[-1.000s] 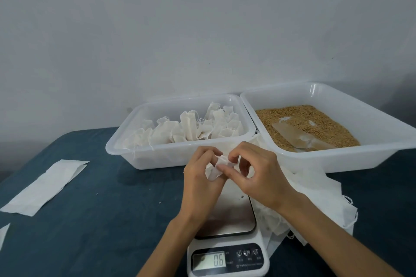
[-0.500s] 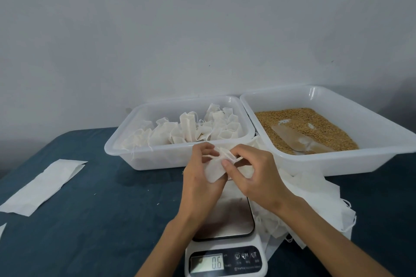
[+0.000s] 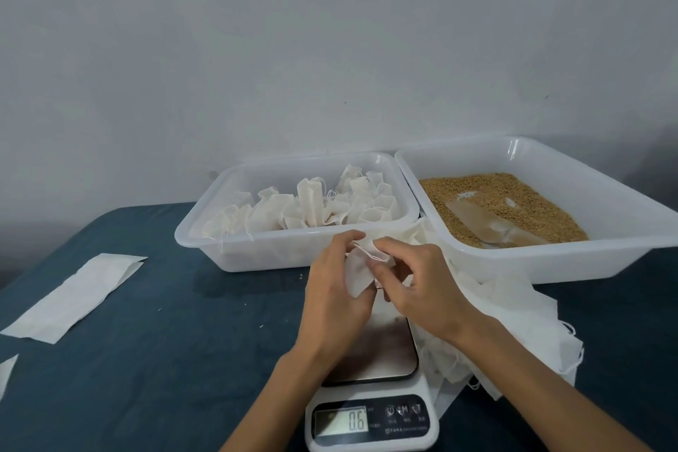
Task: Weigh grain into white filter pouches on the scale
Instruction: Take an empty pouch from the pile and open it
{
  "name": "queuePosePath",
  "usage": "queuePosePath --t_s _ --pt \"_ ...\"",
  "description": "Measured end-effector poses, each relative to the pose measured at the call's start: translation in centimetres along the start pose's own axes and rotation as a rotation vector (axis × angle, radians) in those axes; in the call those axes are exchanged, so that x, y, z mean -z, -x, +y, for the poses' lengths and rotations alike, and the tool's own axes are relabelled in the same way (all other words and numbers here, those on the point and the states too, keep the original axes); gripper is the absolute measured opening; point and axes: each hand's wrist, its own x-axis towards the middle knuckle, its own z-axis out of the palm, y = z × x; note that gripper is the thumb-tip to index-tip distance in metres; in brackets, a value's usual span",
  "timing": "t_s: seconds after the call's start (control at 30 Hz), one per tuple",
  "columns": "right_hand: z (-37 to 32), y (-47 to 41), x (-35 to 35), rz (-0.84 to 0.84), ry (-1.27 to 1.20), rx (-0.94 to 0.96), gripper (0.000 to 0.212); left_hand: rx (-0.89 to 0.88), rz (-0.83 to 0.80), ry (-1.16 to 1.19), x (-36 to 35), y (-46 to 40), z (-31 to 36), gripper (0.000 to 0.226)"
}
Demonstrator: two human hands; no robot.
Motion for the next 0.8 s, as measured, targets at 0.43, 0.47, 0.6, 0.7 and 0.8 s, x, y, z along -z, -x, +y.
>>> queuePosePath --t_s 0.43,0.47,0.6,0.7,0.8 --pt "-0.8 -0.1 0.5 -0.016 -0.276 -0.172 0.037 0.002 -0.065 -0.053 0.1 -0.1 -0.1 0.055" --pt "-0.9 -0.2 0.6 -0.014 -0.333 -0.204 0.041 0.002 -0.068 -0.051 0.1 -0.1 -0.1 0.053" --pt "-1.7 -0.5 1.4 -0.127 -0.431 -0.33 0.057 0.001 -0.047 -0.052 0.4 -0.1 0.1 0.046" --pt "-2.0 -0.8 2.0 -0.214 -0.426 -0.385 0.075 -0.026 -0.018 -0.09 0.4 -0.1 0.5 0.048" --pt "-2.2 -0.9 2.4 -0.231 -0.4 -0.37 0.08 -0.017 -0.017 -0.129 0.4 -0.3 0.7 0.058"
